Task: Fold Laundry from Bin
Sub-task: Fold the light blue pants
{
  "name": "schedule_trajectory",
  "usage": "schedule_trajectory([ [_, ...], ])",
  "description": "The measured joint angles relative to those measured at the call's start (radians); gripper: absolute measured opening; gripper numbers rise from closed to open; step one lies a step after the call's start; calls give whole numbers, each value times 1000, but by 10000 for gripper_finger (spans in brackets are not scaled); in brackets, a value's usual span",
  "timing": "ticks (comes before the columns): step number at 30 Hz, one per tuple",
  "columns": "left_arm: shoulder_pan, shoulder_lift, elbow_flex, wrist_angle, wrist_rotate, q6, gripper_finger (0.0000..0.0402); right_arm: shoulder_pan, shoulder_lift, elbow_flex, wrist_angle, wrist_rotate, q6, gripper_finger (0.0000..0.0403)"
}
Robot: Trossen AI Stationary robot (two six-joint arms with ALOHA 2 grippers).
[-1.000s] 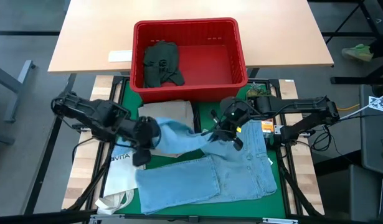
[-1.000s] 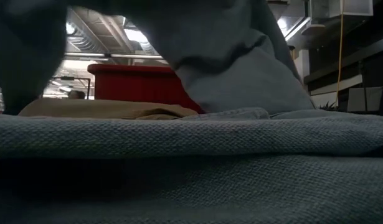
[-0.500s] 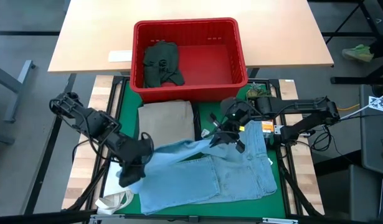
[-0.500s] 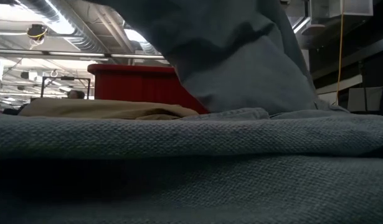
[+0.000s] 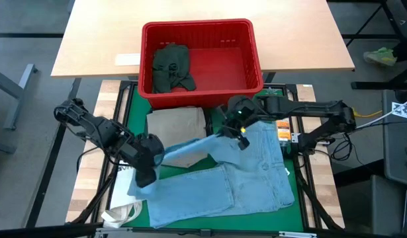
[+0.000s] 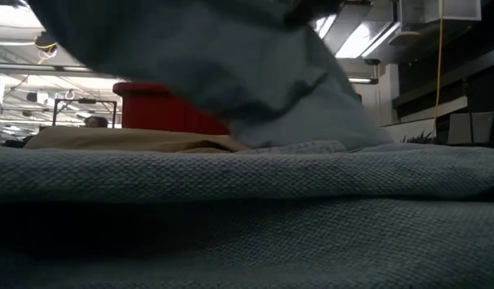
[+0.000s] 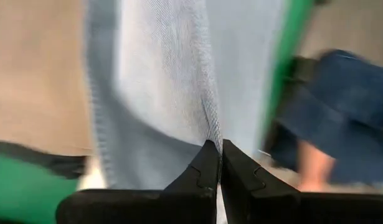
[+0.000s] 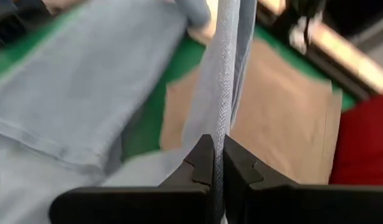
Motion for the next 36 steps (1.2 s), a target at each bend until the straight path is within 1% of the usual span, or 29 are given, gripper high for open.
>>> schedule_trajectory([
  [2, 9, 1, -23, -57, -93, -4, 0, -19, 27, 0, -4, 26, -2, 12],
  [5, 32, 0, -63, -160, -235, -57, 0, -41, 73, 0, -2, 104, -5, 12],
  [12, 139, -11, -191, -161, -455, -88, 0, -103, 138, -1, 38, 362, -7, 12],
  [15, 196, -11, -257, -161, -523, -106, 0, -123, 148, -1, 79, 448, -7, 12],
  [17, 240, -11, -303, -161, -541, -106, 0, -138, 155, -1, 97, 471, -7, 12],
  [22, 327, -11, -401, -156, -547, -104, 0, -153, 160, -1, 109, 461, -7, 12],
  [28, 386, -11, -448, -151, -549, -53, 0, -153, 163, -1, 111, 460, -7, 18],
  [31, 403, -11, -448, -146, -549, -51, 0, -153, 163, -1, 100, 467, -7, 44],
  [36, 414, -11, -448, -145, -542, -23, 0, -154, 163, -1, 101, 524, -7, 123],
])
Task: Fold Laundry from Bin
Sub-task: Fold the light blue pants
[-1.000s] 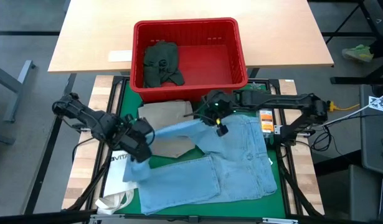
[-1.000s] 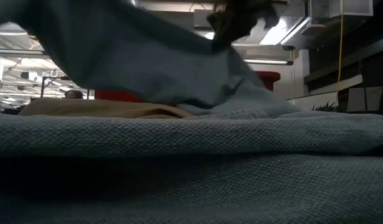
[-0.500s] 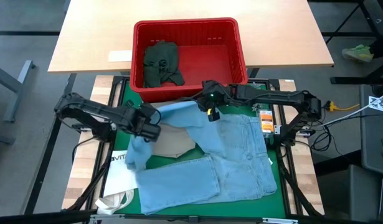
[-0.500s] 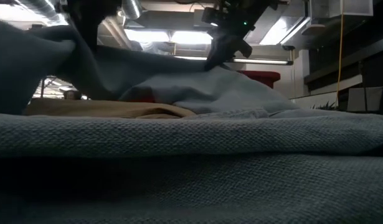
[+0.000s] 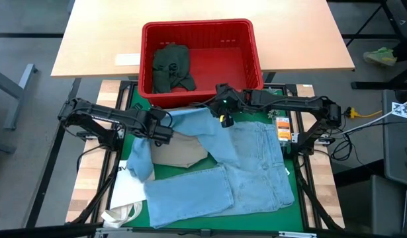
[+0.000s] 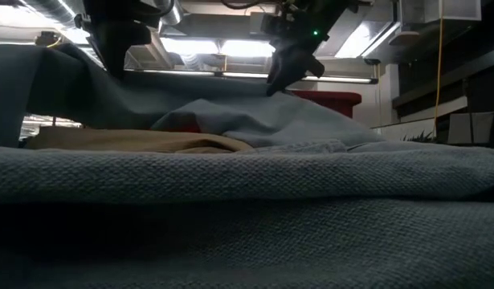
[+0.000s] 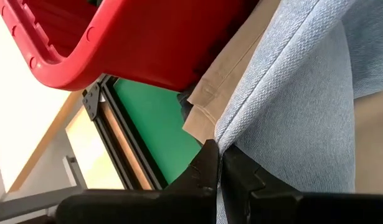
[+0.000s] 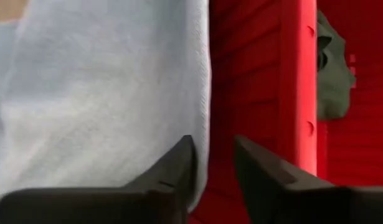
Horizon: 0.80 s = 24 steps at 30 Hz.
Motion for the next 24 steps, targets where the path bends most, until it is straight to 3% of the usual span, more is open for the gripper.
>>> schedule_trajectory([
  [4, 0, 0, 0, 4, 0, -1, 0, 1, 0, 13, -17, 45, -9, 179],
  [9, 0, 0, 0, 1, 2, -3, 0, 3, -1, 153, -175, 42, -46, 216],
  [17, 0, 0, -1, 1, 29, -3, 0, 88, -2, 351, -375, -44, 32, 219],
  [24, 0, 0, -1, 3, 30, -3, 0, 241, 16, 345, -373, -117, 155, 216],
])
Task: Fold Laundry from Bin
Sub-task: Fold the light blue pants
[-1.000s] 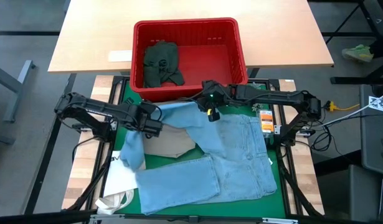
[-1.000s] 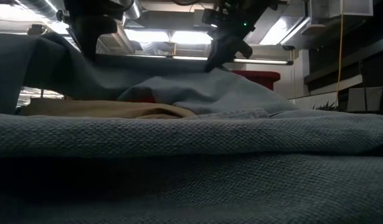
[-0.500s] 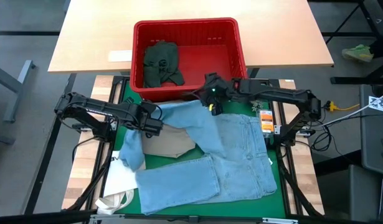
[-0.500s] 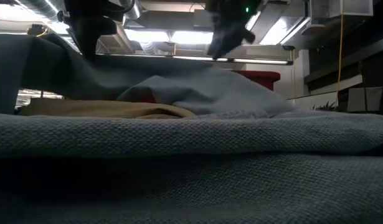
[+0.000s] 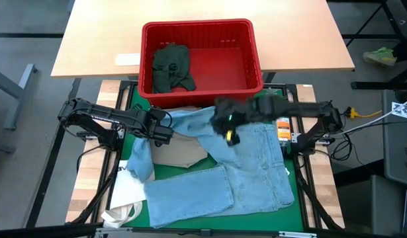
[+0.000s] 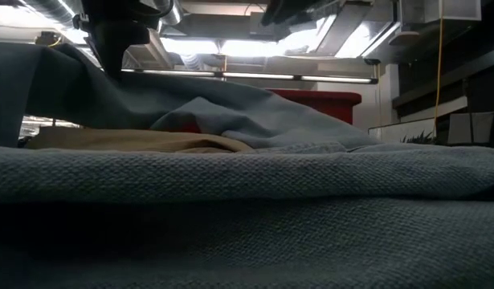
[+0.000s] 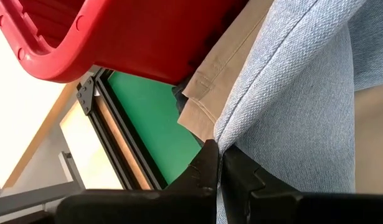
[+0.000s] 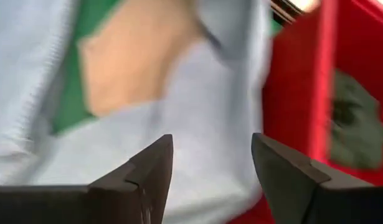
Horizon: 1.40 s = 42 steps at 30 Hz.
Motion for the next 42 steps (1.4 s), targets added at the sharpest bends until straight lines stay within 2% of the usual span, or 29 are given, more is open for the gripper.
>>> schedule_trajectory([
  [5, 0, 1, 0, 3, 0, 0, 0, 115, 66, -76, 65, 72, 44, 215],
  [10, -1, 1, 0, 6, 0, 0, 0, 174, 149, -130, 159, 167, 99, 215],
  [22, -2, 1, 0, 10, 0, 0, 0, 158, 321, -133, 260, 334, 234, 215],
  [35, -2, 1, 0, 13, 0, 0, 0, 120, 385, -133, 254, 351, 302, 211],
  [42, -2, 1, 0, 13, 2, 0, 0, 108, 393, -131, 240, 342, 302, 150],
])
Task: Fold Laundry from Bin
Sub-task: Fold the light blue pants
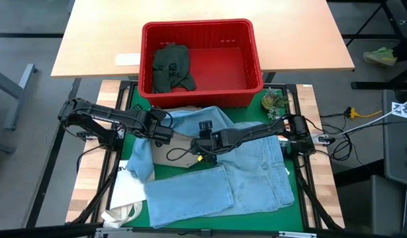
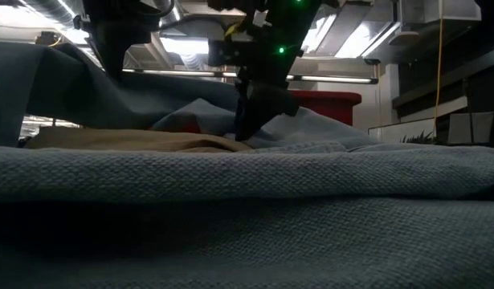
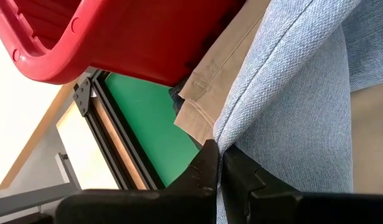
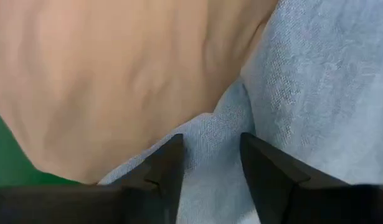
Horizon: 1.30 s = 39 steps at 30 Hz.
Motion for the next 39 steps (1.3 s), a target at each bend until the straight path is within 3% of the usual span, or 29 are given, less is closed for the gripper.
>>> schedule_trajectory([
  [9, -12, 0, 0, 3, 22, 0, 0, 0, 60, 0, -3, -28, -4, 96],
  [16, -29, 0, 0, 4, 22, 0, 0, 0, 57, 0, -7, -13, -39, 11],
  [25, -31, 0, 19, -27, 29, 34, 0, 1, 12, 0, -31, -49, -67, 7],
  [33, -42, 0, 147, -32, 41, 52, 0, 47, -101, 0, -24, -206, -102, 5],
  [39, -41, -1, 221, -32, 95, 111, 0, 103, -133, 0, -40, -444, -129, 7],
])
